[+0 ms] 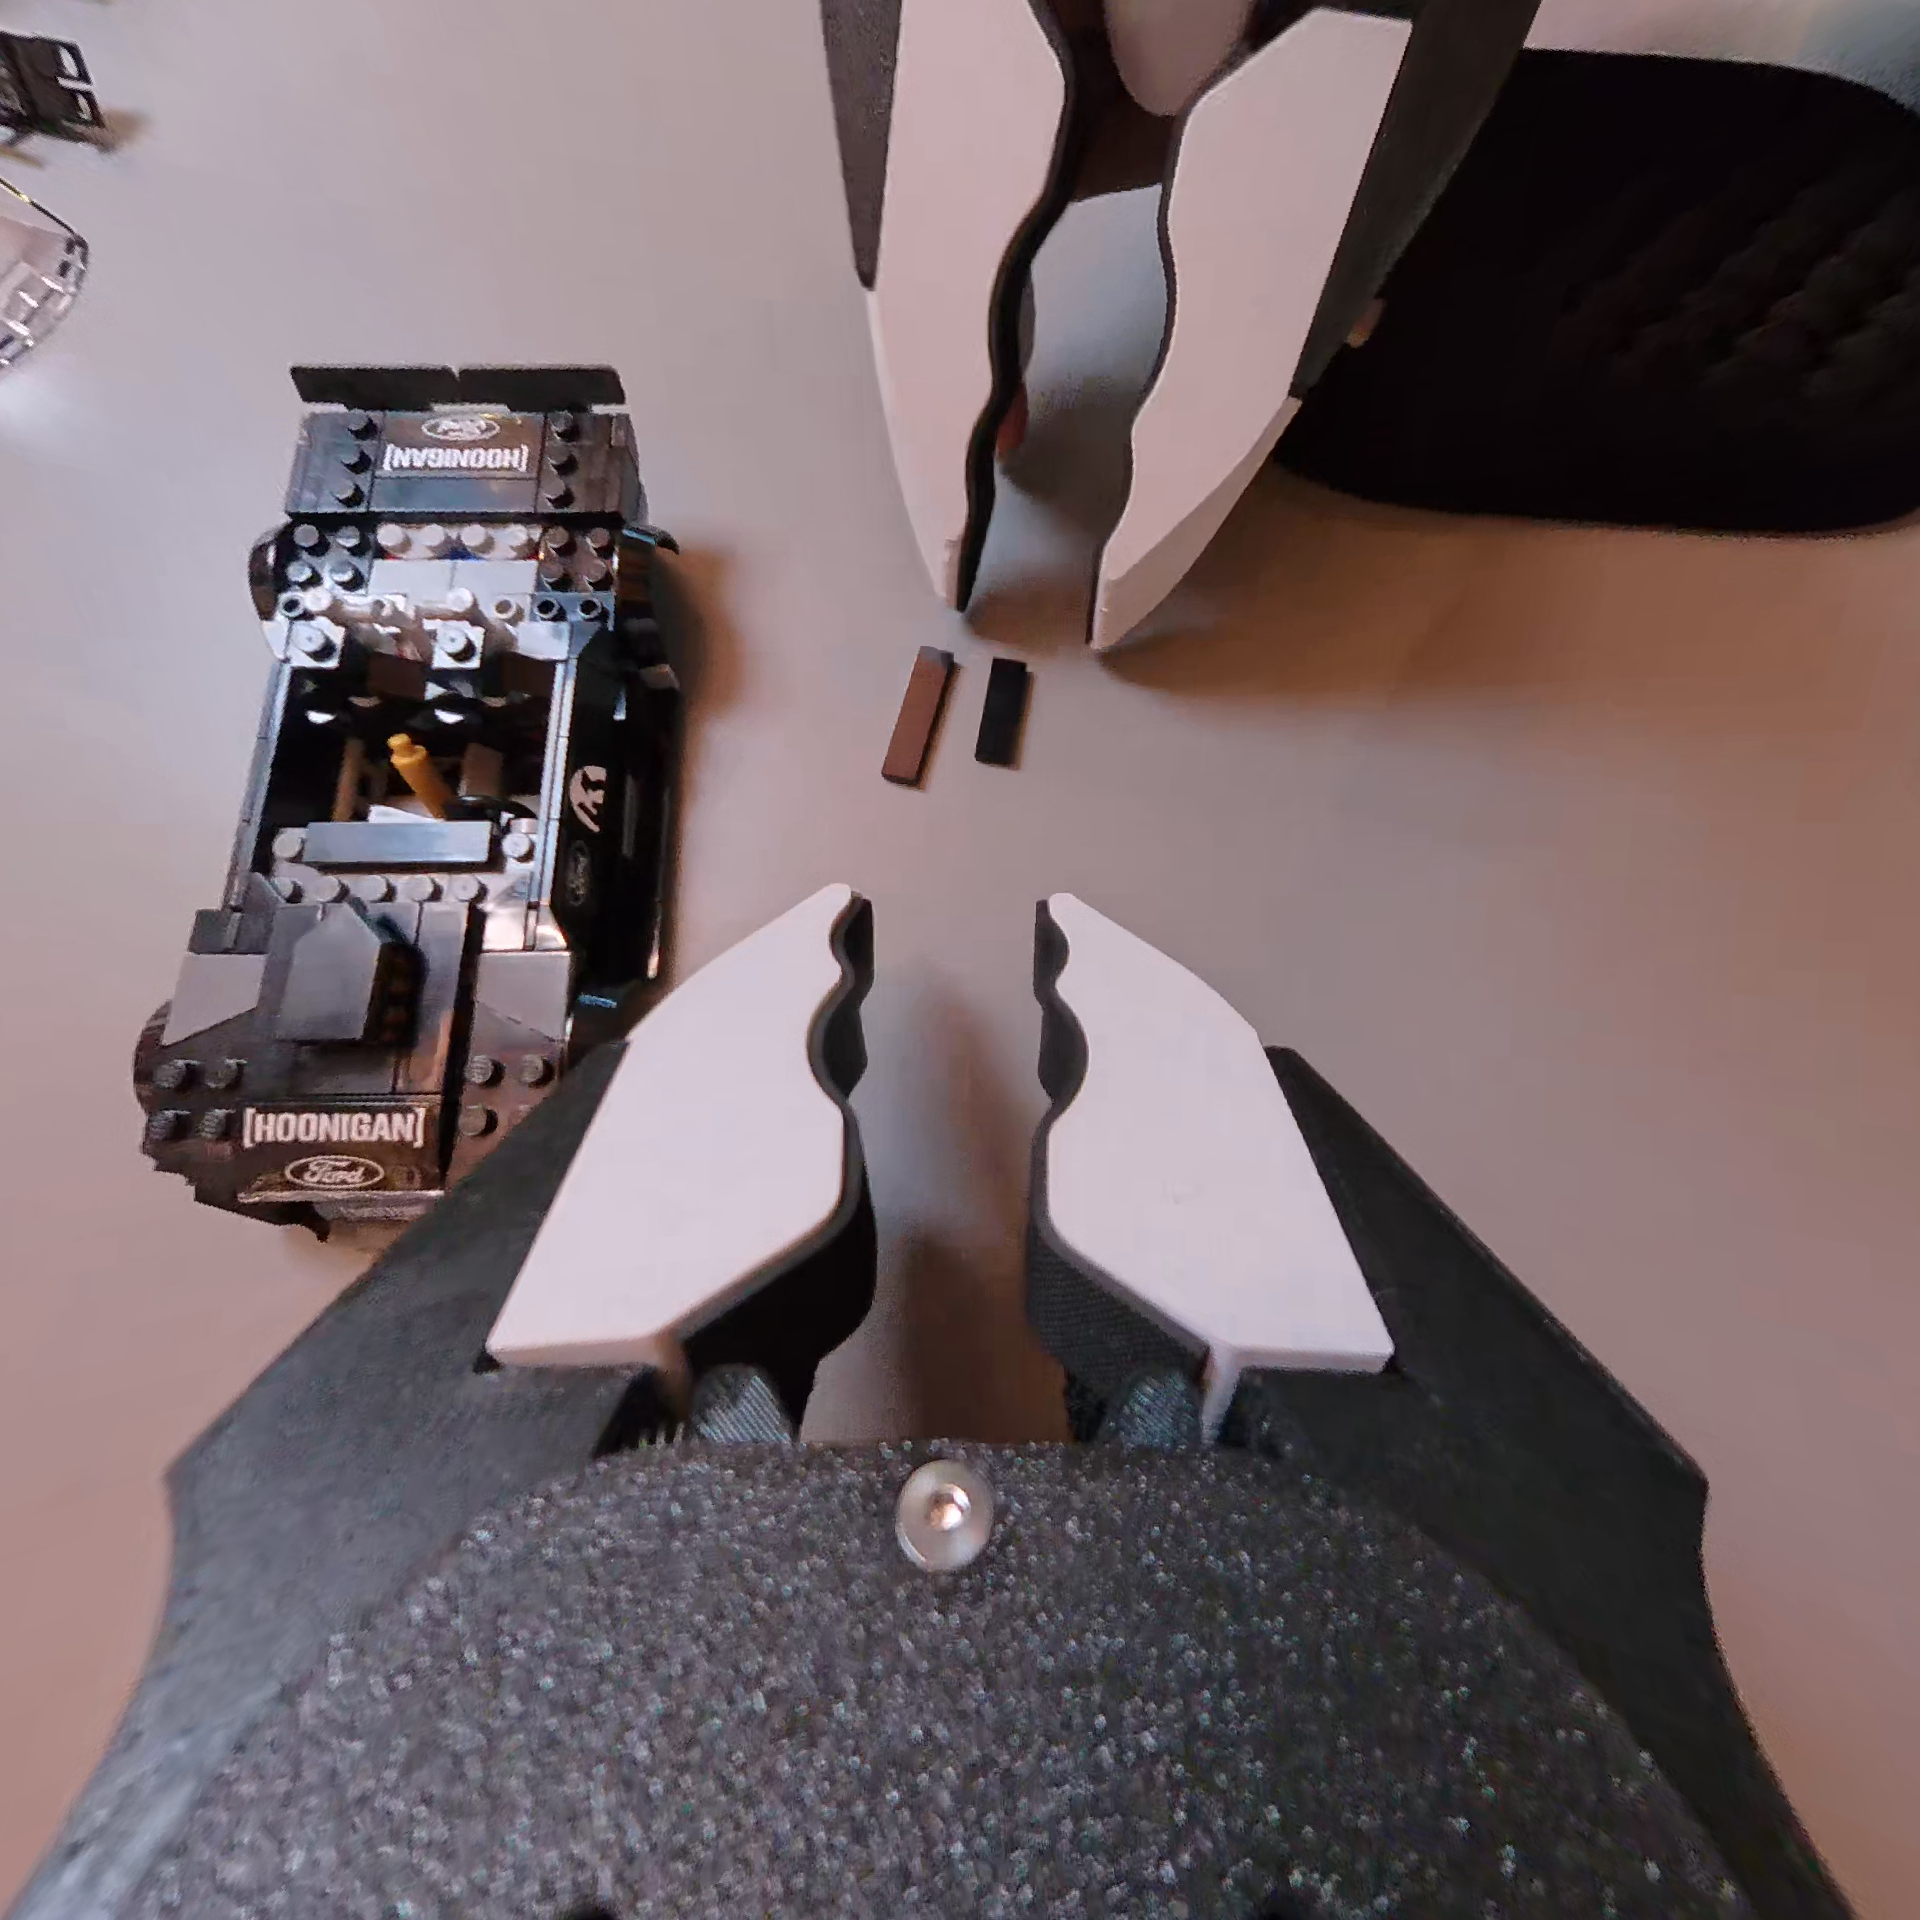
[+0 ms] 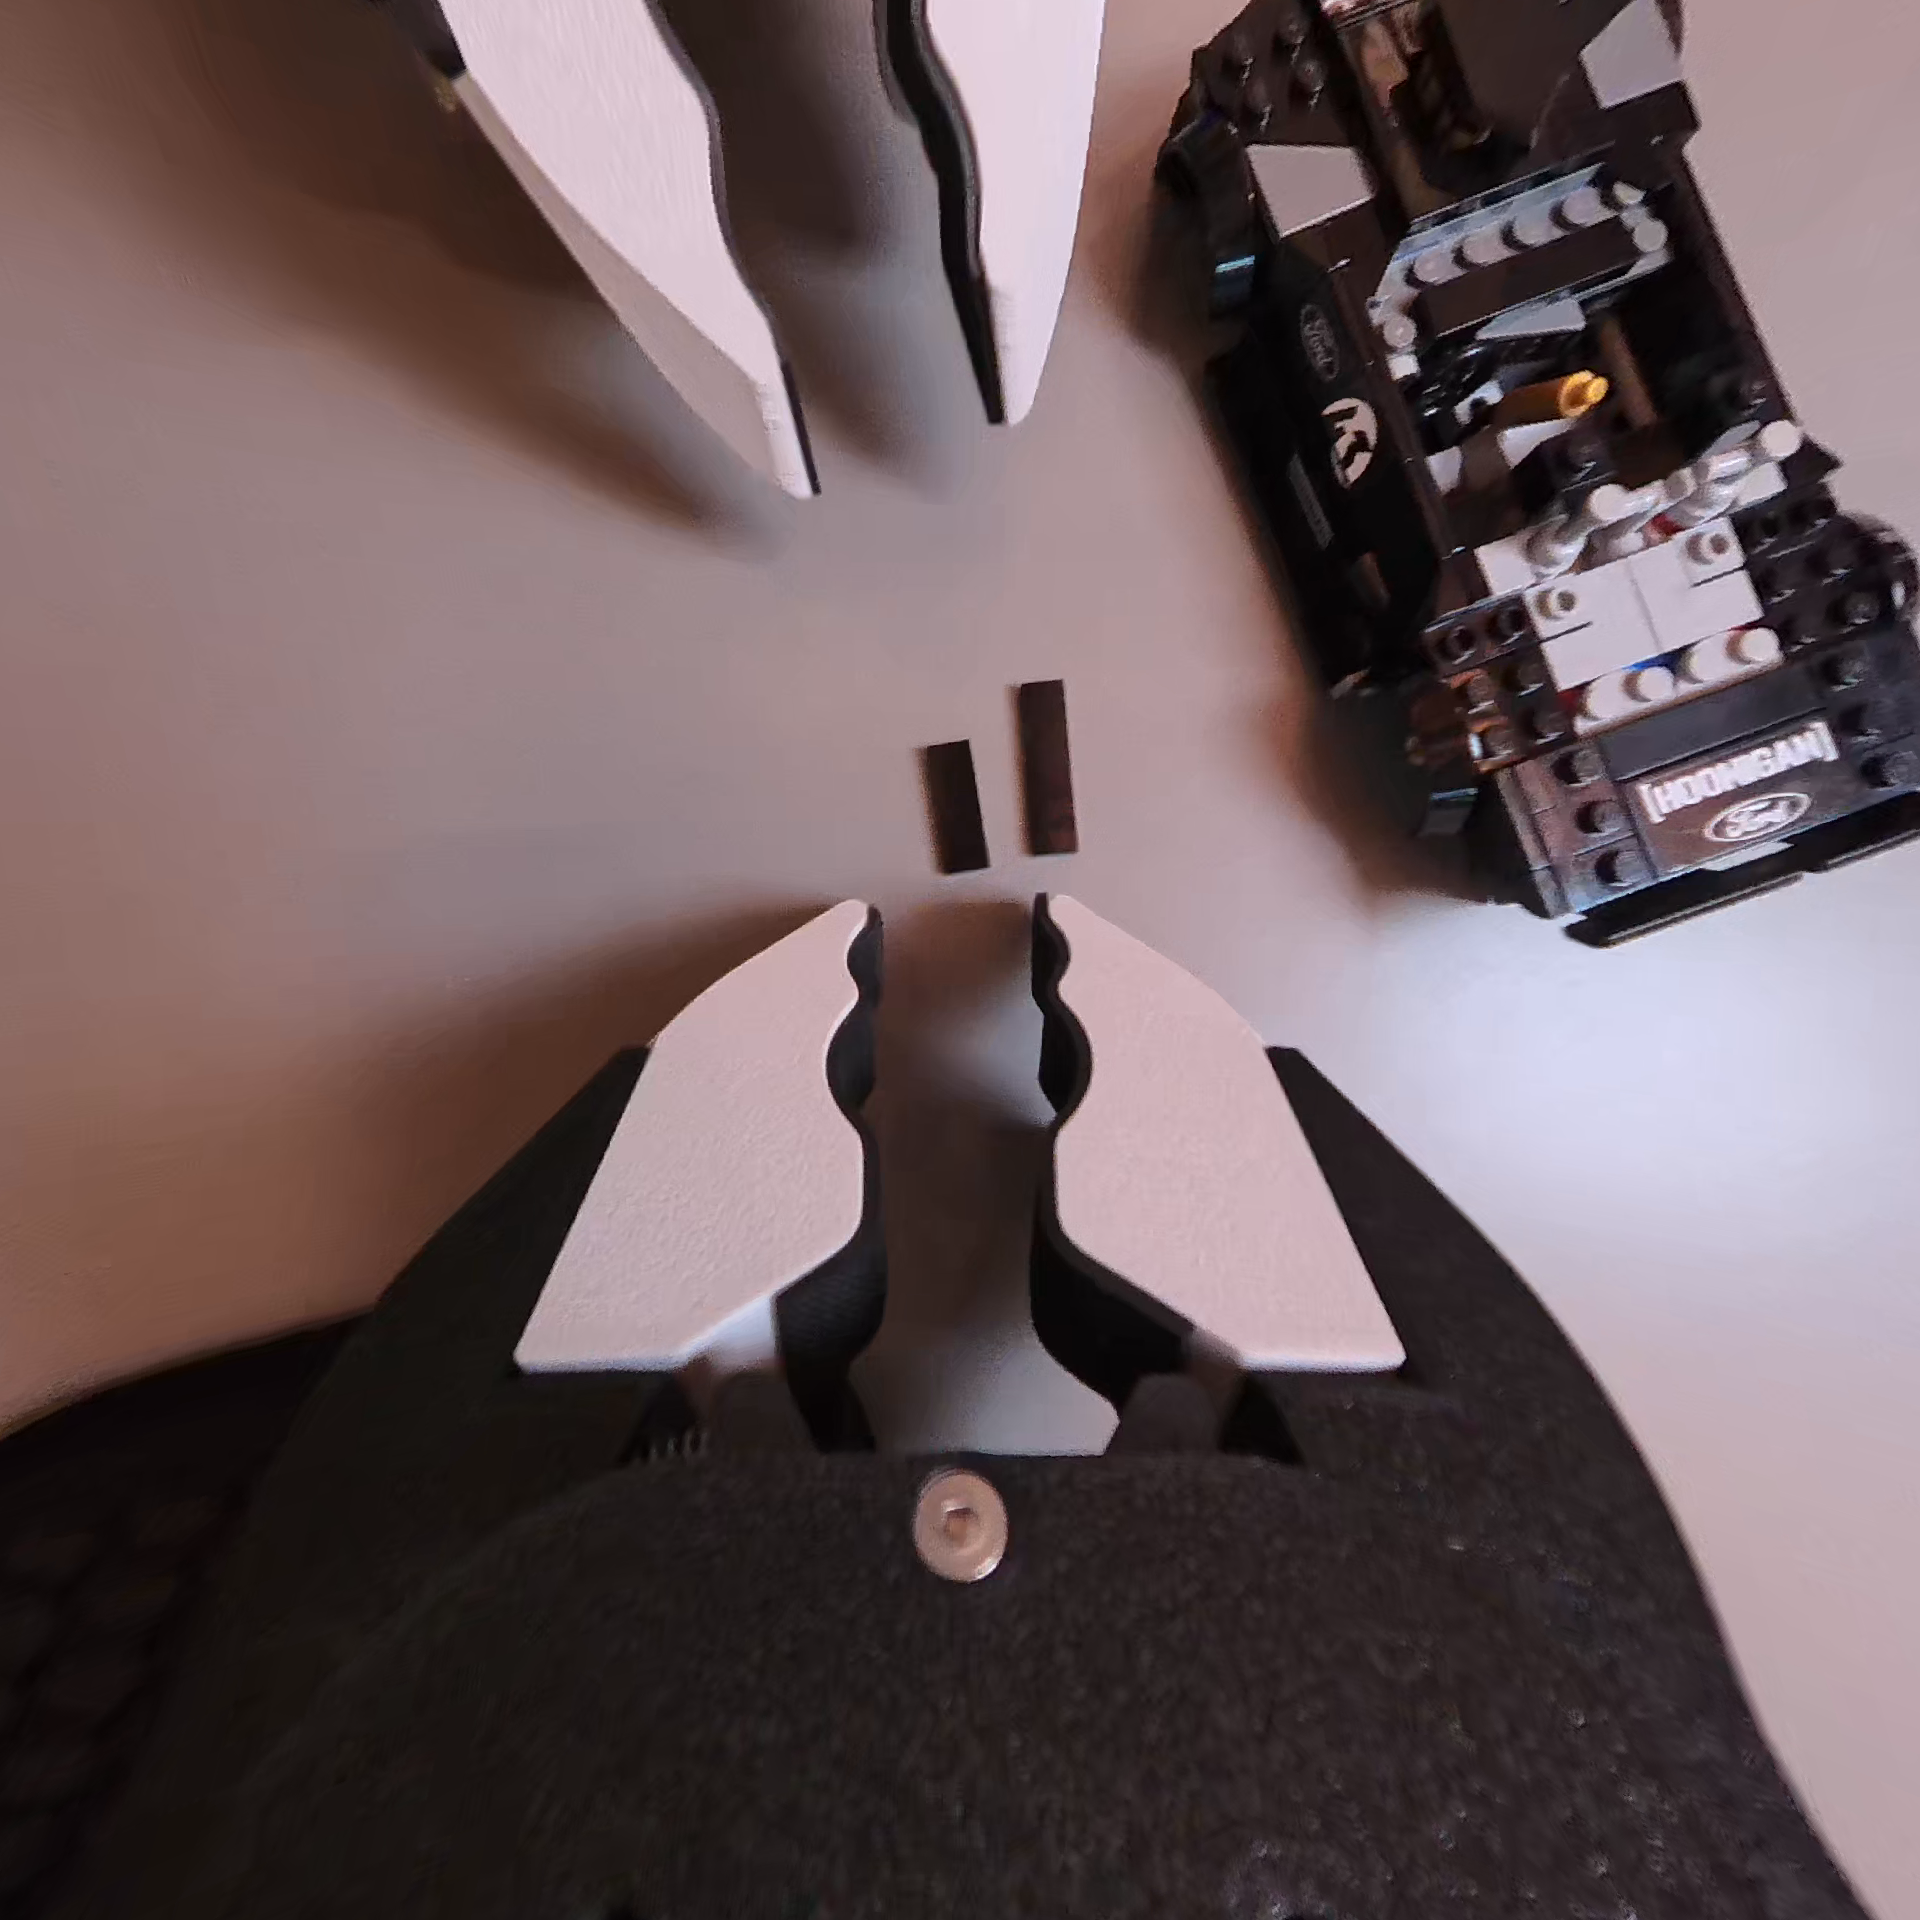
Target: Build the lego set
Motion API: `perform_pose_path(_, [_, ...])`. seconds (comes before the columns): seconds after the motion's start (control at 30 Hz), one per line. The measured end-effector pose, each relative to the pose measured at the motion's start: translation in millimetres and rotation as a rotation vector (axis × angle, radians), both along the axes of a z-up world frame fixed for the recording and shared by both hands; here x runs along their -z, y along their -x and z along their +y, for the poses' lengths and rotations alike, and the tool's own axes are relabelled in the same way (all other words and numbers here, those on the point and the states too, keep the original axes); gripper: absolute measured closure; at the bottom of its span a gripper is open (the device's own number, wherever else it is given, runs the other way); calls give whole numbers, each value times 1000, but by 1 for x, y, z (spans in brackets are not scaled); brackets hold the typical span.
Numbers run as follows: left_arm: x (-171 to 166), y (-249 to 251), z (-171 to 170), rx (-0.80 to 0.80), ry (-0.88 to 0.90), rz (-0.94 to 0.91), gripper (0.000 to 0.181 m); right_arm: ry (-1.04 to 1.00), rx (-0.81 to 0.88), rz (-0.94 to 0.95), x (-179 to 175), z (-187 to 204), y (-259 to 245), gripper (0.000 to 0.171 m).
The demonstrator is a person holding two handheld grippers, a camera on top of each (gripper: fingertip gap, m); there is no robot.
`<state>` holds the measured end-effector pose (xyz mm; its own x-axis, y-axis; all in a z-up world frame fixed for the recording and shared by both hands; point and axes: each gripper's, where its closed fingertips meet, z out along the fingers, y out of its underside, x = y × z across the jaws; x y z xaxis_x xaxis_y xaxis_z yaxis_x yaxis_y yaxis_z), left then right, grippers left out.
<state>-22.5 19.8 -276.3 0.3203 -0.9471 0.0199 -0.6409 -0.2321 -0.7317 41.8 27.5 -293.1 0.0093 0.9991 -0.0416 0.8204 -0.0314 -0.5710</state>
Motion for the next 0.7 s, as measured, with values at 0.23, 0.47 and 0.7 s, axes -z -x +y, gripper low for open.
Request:
perform_pose_path(0.23, [-7, 0, -4, 11, -33, -5, 151, 7, -2, -26, 3, -3, 3, 143])
perform_pose_path(0.47, [-26, 10, -2, -23, -98, -55, 154, -16, 0, -43, 3, 6, 13, 143])
perform_pose_path(0.7, [-96, 75, 16, -246, -248, -242, 157, -38, 107, 129, -24, 19, 15, 143])
